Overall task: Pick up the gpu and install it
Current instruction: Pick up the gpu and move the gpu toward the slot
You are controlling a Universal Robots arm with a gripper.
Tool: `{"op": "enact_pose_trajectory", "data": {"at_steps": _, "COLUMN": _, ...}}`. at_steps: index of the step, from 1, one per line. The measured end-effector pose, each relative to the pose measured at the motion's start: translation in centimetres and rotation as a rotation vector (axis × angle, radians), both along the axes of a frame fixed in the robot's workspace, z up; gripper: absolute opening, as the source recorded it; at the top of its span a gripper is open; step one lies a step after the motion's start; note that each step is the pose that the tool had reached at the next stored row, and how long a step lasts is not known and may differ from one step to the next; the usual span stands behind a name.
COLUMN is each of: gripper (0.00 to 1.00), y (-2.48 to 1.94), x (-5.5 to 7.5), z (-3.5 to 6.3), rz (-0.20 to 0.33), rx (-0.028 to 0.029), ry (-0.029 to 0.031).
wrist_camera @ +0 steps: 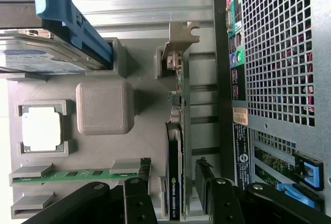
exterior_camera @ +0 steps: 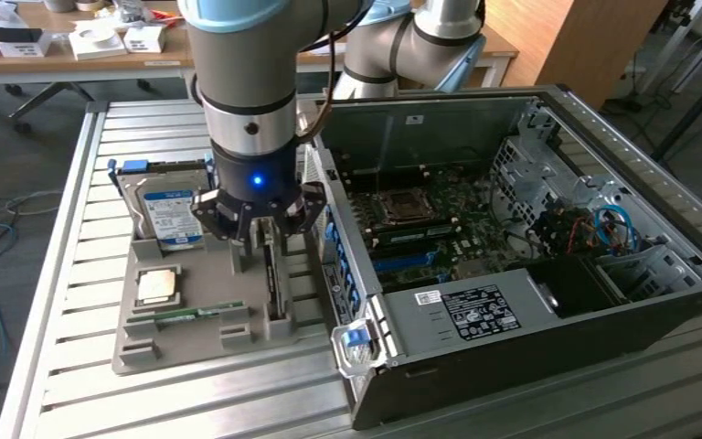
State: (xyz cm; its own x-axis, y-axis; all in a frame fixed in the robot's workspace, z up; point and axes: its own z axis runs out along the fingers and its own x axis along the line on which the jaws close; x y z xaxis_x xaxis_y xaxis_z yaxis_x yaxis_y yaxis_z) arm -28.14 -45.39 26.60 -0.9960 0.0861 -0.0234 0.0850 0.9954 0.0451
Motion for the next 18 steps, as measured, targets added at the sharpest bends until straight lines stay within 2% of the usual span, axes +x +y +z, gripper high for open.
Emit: {"op": "enact_pose_trajectory", "data": {"at_steps": 18, "gripper": 0.47, "y": -0.04, "x": 0.0, "z": -1.96, "rz": 0.000, "rx": 0.0000, "ry": 0.0001}}
